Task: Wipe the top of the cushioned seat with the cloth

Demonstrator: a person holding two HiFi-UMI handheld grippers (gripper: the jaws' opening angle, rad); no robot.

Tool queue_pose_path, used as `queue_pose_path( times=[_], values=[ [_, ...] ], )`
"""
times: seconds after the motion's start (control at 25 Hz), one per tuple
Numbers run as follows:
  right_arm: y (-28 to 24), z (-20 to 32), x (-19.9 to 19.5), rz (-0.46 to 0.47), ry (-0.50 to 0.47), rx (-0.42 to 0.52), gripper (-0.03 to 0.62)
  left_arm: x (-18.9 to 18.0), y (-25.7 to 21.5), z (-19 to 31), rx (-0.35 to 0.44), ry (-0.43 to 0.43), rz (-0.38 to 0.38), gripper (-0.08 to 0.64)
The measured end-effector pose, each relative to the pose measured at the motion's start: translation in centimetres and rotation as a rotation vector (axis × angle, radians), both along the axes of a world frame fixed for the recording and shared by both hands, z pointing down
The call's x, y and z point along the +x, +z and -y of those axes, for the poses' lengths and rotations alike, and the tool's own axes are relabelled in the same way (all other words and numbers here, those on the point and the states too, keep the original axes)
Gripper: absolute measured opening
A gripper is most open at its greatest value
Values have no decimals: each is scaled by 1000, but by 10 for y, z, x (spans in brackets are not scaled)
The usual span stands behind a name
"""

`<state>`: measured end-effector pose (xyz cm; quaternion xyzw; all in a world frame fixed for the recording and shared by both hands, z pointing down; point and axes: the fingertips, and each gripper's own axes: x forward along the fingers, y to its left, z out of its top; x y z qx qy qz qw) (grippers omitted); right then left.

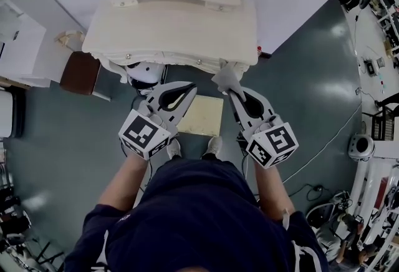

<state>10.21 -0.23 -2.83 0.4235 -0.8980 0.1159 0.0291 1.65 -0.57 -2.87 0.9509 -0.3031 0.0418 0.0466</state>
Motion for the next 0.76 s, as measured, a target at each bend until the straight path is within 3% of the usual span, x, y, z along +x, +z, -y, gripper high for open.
queue_pose_path(
  times=[0.76],
  values=[
    [2,-13,-3,-10,-19,-4,41,-1,1,-11,-1,-6,1,8]
  ],
)
